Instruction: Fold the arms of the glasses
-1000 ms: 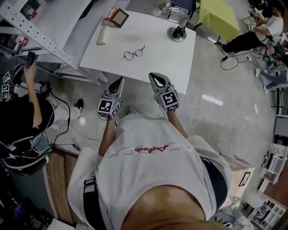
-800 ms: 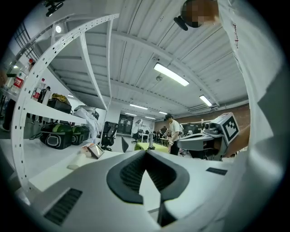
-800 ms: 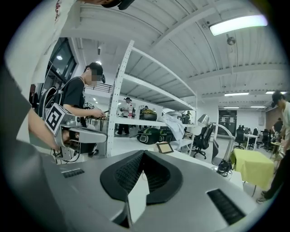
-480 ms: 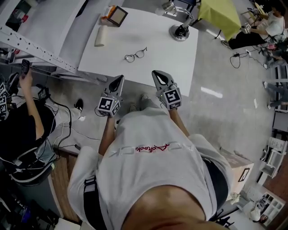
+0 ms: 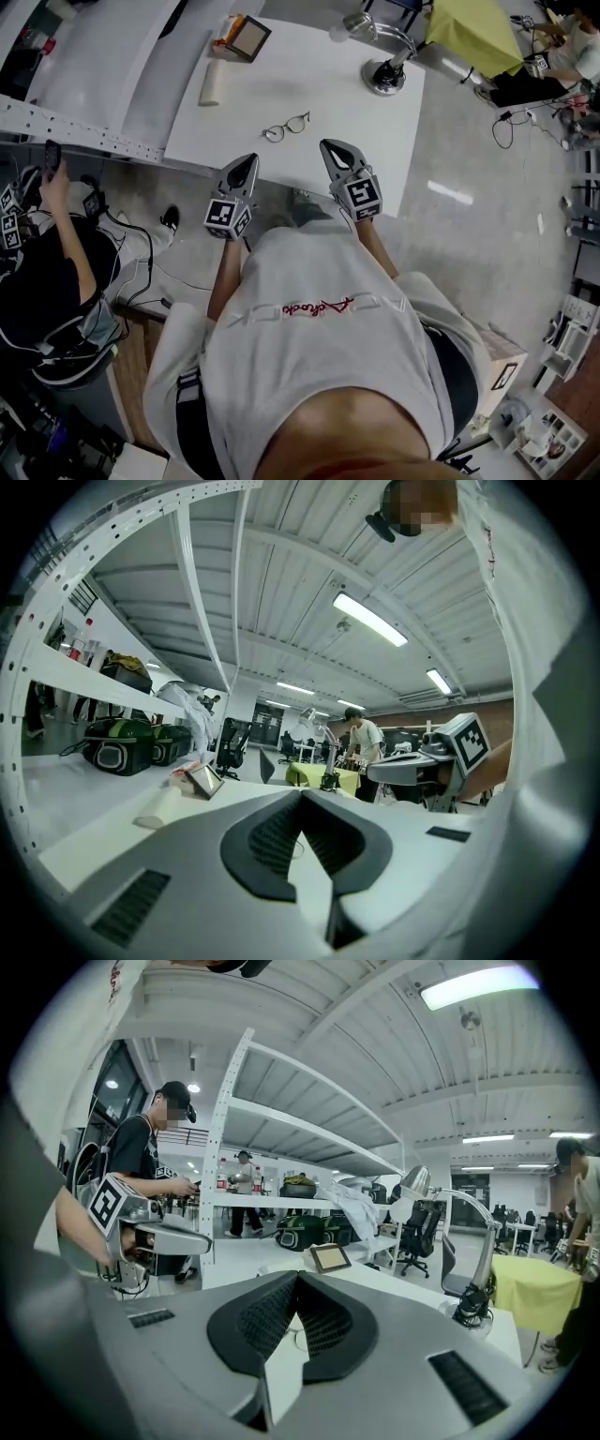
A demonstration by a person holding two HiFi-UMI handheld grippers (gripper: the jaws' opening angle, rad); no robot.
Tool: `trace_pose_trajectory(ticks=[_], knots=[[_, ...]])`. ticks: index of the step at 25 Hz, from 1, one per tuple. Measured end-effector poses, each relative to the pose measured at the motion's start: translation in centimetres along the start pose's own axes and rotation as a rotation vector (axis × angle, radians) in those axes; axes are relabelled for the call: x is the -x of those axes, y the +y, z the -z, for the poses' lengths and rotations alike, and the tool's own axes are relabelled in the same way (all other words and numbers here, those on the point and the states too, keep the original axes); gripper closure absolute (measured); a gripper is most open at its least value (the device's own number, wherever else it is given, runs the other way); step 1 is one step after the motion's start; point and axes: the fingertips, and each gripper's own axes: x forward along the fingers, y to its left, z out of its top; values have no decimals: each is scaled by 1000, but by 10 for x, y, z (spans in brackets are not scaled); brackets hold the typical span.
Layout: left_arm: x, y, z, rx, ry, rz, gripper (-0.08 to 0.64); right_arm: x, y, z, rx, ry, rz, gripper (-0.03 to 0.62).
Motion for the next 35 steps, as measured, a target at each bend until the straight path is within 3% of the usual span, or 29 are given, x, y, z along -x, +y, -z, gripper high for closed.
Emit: trace_pose_trajectory(ticks=[9,24,27,35], knots=[[-25,28,17,17,78,-45,537,-32,-34,32,-67,65,-23,589],[-42,48,63,104,224,-109,537,-58,-45,88,-175,213,-139,589],[-43,50,60,40,260,-92,538,-65,-46,85,-87,233,-180,588],[-52,54,69,-243,411,0,537,-85,-41,116,365,371,-424,589]])
